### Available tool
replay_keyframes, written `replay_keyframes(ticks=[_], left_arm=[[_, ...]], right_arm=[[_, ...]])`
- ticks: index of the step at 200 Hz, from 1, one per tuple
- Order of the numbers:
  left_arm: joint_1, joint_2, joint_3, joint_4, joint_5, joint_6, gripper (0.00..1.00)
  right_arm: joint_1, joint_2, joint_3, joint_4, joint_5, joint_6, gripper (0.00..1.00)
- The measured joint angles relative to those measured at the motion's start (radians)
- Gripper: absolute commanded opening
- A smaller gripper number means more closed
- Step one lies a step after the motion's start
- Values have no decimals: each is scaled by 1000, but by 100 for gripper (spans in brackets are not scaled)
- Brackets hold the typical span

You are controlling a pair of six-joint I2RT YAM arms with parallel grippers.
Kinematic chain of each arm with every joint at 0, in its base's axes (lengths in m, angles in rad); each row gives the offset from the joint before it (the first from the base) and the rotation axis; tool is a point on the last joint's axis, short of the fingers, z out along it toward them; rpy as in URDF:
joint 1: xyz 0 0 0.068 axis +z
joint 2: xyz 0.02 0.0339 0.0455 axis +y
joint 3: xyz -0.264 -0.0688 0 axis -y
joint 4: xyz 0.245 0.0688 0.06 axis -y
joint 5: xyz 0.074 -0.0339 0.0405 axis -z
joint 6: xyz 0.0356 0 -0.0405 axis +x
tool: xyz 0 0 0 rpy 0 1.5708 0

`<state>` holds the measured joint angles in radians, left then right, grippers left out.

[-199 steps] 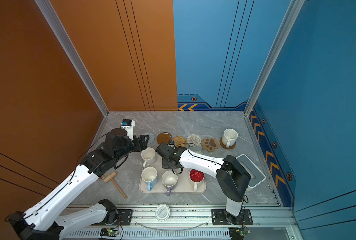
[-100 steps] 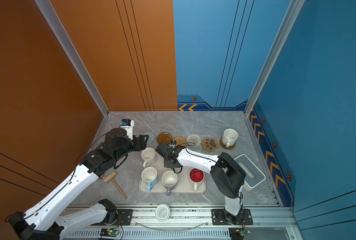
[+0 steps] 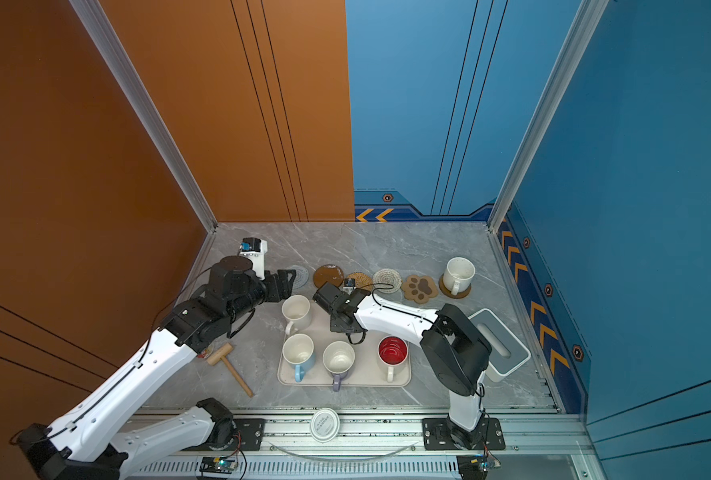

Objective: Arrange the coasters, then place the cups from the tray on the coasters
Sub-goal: 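Lower the right gripper into the black mug's opening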

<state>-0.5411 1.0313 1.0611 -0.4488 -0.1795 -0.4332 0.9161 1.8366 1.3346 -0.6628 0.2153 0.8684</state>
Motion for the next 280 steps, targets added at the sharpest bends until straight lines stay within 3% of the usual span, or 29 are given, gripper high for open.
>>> replay_keyframes(ticks=[52,130,280], left_arm=[[5,0,0,-8,0,0,78],[6,6,0,-13,5,0,78],[6,-17,-2,-13,7,-1,78]], right_arm=[[0,0,17,-3,0,-6,26],[0,2,22,-18,0,-14,0],[-1,10,50,-63,29,-98,0]])
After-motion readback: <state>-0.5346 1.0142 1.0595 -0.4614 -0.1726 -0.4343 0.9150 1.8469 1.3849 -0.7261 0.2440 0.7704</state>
